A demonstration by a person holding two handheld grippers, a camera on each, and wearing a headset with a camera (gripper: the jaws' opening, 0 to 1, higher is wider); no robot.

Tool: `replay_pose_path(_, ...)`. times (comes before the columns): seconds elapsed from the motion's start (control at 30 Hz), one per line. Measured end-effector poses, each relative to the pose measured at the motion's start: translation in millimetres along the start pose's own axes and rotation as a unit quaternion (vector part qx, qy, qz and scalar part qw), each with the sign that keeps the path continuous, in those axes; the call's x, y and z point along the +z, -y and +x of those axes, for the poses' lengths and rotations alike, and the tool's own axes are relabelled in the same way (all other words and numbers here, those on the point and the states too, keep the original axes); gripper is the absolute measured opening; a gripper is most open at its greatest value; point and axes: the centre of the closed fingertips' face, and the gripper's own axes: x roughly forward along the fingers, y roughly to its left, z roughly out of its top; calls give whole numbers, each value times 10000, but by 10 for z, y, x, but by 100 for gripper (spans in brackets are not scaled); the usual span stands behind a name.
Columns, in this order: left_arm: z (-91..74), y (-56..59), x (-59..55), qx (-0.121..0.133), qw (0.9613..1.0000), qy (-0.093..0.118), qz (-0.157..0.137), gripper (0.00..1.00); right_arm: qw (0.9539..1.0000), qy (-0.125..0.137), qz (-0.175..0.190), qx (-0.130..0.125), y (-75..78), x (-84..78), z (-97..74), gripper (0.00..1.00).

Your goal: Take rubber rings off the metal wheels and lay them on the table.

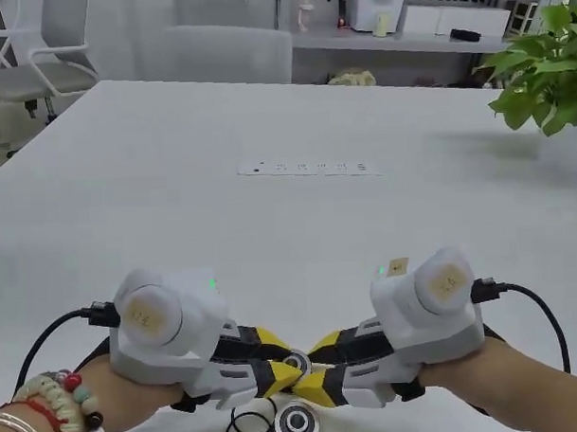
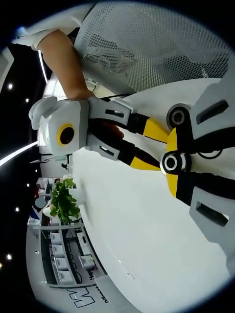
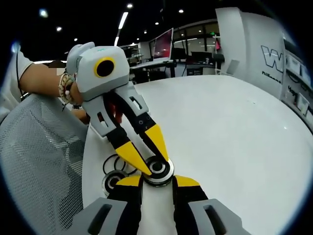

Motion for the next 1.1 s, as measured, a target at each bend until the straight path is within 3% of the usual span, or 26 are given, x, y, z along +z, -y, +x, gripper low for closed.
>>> replay_pose_path(0.4,0,-5,-3,12,10000,34,-76,8,9984,-188,-537,-50,10,-39,-11,16)
replay_pose_path(0.57,-3,-13,-4,29,9999,33,-103,8,9983,-256,-522,-93,48,-81,-45,3)
replay_pose_path(0.77,-5,-14,-7,51,9999,19,-129,8,9980,-285,-542,-140,54,-83,-41,1)
replay_pose_path(0.83,-9,-19,-10,65,9999,6,-139,8,9982,-294,-486,-207,76,-82,-42,0)
replay_pose_path(0.9,-11,-28,-16,73,9999,-1,-147,8,9984,-304,-178,-434,153,-75,-51,0)
replay_pose_path(1.1,-6,-27,-17,75,9999,-1,-152,8,9969,-266,599,-429,183,-93,-63,0)
